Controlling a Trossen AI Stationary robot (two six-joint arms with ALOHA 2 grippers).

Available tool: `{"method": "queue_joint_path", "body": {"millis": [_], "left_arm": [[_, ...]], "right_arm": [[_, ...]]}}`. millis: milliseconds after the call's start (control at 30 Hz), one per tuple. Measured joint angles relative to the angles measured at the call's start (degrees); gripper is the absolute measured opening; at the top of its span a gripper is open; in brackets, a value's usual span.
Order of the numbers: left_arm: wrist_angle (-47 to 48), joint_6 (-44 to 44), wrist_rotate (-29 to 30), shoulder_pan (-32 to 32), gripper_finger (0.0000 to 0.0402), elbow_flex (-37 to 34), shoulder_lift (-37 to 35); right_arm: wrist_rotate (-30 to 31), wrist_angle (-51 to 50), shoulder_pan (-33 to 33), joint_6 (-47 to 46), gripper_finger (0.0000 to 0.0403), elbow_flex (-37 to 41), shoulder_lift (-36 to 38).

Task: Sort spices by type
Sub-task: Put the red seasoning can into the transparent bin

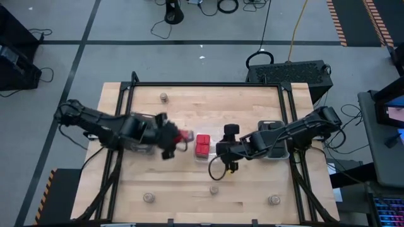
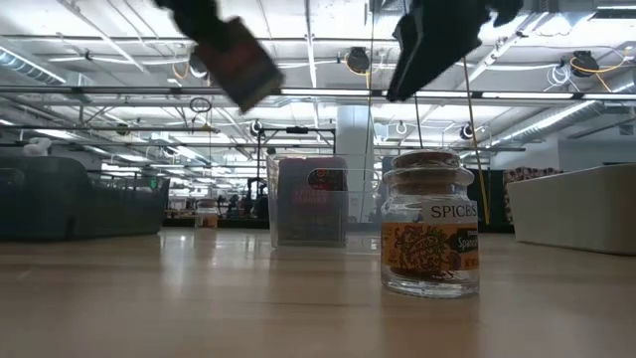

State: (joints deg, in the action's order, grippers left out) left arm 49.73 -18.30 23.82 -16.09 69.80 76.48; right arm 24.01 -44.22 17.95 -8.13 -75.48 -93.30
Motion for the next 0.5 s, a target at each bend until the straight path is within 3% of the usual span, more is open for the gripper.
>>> {"method": "queue_joint_path", "body": {"millis": [100,233,333,500], "left_arm": [[-4.3,7.5,-0.5,6.1,0.0229,0.0,0.0],[-13.7,14.6,-7.4,12.8,0.0229,0.0,1.1],[-18.4,18.9,-12.5,15.6,0.0229,0.0,3.6],[-21.3,25.2,-14.1,18.6,0.0229,0.0,10.0]], "right_arm": [[-0.1,-0.7,-1.8,0.5,0.0185,1.0,0.1],[-0.1,1.0,-3.9,1.6,0.0185,5.9,2.9],[-0.1,6.3,-5.3,1.7,0.0185,12.7,8.5],[-0.3,18.9,-6.3,1.1,0.0185,26.0,21.3]]}}
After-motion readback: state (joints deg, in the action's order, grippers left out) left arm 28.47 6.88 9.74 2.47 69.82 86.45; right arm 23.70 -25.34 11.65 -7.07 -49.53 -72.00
